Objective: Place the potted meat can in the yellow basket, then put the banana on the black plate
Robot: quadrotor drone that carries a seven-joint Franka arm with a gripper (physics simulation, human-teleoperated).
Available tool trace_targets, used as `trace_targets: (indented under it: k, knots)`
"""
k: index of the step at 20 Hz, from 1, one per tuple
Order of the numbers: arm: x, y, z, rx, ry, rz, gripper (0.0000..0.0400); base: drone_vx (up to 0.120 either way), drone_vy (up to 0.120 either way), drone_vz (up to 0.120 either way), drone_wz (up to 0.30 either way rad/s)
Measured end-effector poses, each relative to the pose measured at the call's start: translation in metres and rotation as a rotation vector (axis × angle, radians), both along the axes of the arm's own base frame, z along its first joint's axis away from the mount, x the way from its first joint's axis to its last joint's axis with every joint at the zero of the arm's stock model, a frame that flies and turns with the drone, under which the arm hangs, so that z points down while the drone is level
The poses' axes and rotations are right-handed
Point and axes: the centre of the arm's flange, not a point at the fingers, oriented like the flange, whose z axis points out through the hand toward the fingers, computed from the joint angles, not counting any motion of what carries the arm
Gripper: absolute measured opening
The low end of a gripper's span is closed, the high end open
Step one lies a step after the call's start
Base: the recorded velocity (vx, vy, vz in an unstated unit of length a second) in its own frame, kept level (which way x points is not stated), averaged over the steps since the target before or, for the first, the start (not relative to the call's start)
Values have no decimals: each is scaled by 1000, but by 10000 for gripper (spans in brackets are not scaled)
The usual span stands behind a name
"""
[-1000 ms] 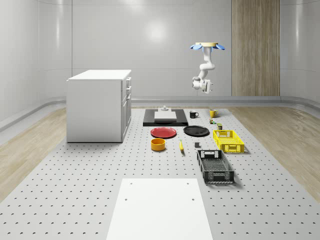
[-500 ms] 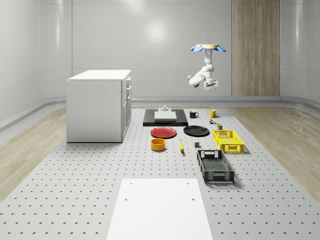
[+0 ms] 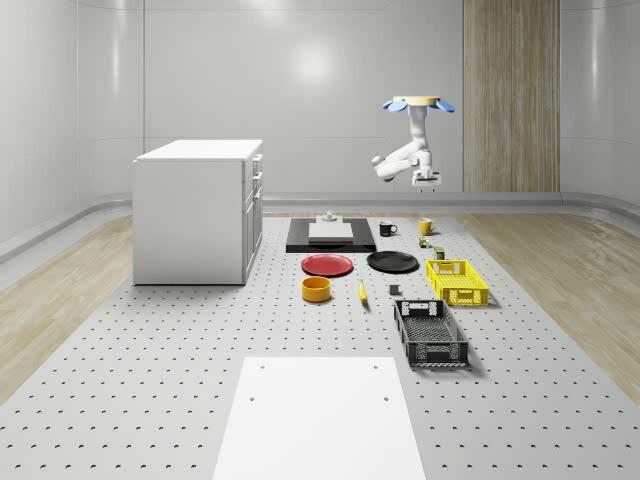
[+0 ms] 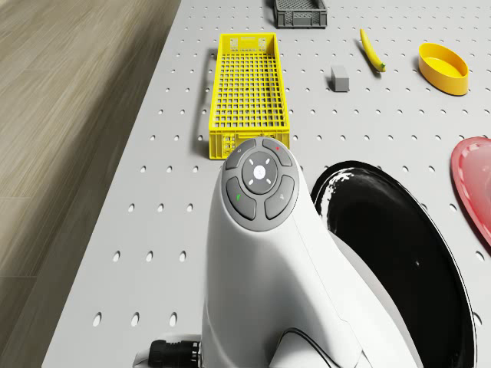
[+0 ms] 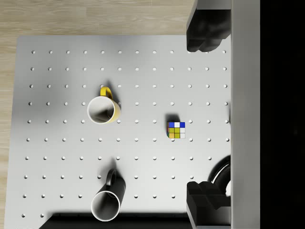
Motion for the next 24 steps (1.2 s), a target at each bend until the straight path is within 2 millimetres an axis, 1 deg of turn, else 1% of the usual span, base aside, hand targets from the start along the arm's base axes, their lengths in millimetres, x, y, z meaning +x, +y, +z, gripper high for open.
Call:
trace_targets:
  k: [24]
  knots:
    - [0, -4, 0, -38, 2, -1, 400, 120, 0, -120, 0]
